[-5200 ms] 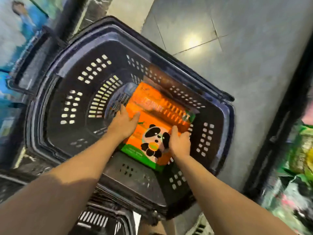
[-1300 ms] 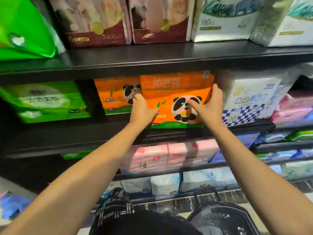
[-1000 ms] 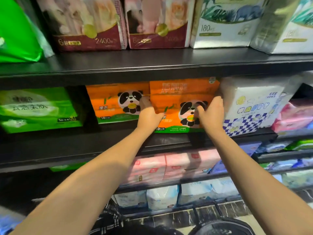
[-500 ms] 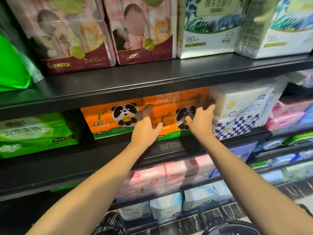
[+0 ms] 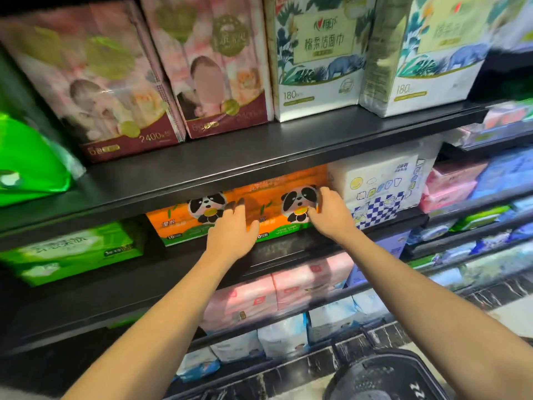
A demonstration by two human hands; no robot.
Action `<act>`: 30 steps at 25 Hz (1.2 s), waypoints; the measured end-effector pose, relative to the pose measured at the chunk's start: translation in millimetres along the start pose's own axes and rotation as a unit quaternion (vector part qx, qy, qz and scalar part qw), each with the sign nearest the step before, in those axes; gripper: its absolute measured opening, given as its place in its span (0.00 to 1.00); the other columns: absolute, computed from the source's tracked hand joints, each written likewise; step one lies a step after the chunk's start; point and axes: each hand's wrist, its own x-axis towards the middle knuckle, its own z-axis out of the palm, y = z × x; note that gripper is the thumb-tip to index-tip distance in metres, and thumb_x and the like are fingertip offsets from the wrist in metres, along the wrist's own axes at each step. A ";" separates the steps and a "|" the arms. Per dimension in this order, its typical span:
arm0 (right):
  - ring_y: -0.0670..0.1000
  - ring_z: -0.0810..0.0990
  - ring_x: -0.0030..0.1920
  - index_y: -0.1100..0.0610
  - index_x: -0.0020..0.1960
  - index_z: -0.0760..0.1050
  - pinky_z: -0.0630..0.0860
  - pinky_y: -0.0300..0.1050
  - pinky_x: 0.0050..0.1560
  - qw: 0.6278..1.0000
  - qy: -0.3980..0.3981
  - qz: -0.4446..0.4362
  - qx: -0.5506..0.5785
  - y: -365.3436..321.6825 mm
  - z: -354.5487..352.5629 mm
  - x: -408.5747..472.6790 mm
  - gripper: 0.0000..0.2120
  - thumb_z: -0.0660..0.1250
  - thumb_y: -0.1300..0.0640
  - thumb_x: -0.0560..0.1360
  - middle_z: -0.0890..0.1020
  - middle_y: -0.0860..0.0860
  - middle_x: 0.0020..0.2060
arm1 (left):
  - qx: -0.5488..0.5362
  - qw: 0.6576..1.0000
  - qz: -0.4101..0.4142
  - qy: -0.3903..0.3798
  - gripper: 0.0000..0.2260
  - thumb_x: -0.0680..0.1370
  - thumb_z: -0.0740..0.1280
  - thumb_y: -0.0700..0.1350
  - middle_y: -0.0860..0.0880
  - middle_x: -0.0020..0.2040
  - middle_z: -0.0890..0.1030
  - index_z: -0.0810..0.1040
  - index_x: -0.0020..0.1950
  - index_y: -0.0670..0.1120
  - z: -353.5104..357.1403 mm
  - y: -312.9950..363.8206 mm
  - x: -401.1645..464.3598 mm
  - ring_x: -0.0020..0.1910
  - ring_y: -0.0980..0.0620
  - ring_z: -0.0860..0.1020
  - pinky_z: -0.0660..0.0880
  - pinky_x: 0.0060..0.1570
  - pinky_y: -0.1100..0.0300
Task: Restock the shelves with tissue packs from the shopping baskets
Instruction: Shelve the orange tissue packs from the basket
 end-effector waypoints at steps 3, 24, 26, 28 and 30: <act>0.64 0.78 0.58 0.60 0.67 0.73 0.77 0.55 0.56 0.998 -0.021 -0.018 -0.055 8.1 -16.0 -26.5 0.24 0.64 0.45 0.77 0.79 0.60 0.60 | 0.056 0.998 0.005 0.020 0.24 0.81 0.58 0.60 0.44 0.67 0.73 0.68 0.72 0.47 -20.8 10.8 -34.2 0.61 0.42 0.77 0.78 0.55 0.44; 0.60 0.76 0.64 0.56 0.68 0.74 0.69 0.58 0.69 0.913 0.080 0.272 -0.293 15.2 -108.6 -374.8 0.32 0.53 0.34 0.78 0.79 0.55 0.65 | 0.014 0.933 0.350 -0.083 0.27 0.74 0.59 0.60 0.39 0.62 0.78 0.79 0.63 0.45 24.5 142.2 -209.8 0.62 0.31 0.74 0.69 0.60 0.31; 0.60 0.77 0.63 0.56 0.66 0.75 0.69 0.58 0.68 0.897 0.099 0.307 -0.301 15.0 -119.9 -416.3 0.31 0.54 0.35 0.78 0.80 0.54 0.63 | 0.010 0.916 0.387 -0.104 0.27 0.74 0.58 0.61 0.40 0.62 0.78 0.80 0.63 0.45 32.7 163.0 -237.2 0.62 0.31 0.74 0.69 0.60 0.32; 0.60 0.77 0.62 0.55 0.64 0.76 0.72 0.58 0.65 0.880 0.128 0.340 -0.306 17.6 -133.0 -459.6 0.29 0.56 0.35 0.77 0.81 0.54 0.61 | 0.003 0.898 0.424 -0.114 0.26 0.75 0.58 0.61 0.40 0.62 0.79 0.79 0.64 0.46 35.3 187.9 -267.3 0.63 0.31 0.74 0.68 0.61 0.31; 0.61 0.77 0.61 0.55 0.65 0.76 0.74 0.58 0.62 0.865 0.147 0.374 -0.300 24.5 -142.6 -498.5 0.29 0.57 0.35 0.76 0.80 0.53 0.61 | 0.008 0.884 0.451 -0.124 0.26 0.75 0.58 0.61 0.40 0.63 0.79 0.79 0.64 0.47 37.8 208.9 -295.4 0.63 0.31 0.74 0.69 0.61 0.30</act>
